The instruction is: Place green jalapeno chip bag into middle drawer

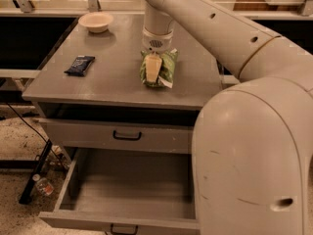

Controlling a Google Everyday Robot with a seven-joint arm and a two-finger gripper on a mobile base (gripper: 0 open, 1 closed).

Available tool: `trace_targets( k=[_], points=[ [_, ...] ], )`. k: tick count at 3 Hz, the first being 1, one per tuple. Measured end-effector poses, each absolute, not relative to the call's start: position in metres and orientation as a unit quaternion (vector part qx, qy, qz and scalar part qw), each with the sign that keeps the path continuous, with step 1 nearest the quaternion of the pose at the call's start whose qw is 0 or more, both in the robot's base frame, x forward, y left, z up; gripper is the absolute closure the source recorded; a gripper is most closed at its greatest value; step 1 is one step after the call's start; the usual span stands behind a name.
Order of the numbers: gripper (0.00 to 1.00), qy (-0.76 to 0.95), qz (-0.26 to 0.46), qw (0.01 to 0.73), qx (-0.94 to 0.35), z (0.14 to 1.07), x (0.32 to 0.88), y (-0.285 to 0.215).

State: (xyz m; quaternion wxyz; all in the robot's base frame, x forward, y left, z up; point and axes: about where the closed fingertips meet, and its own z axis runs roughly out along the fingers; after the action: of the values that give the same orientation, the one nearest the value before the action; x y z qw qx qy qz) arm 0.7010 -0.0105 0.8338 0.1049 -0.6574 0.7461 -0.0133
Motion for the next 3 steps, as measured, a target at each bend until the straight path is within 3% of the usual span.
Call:
trace_targets(
  k=[2, 3],
  points=[
    [1.0, 0.762, -0.037, 0.144, -0.631, 0.868, 0.689, -0.042],
    [1.0, 0.778, -0.115, 0.221, -0.577, 0.913, 0.663, -0.07]
  ],
)
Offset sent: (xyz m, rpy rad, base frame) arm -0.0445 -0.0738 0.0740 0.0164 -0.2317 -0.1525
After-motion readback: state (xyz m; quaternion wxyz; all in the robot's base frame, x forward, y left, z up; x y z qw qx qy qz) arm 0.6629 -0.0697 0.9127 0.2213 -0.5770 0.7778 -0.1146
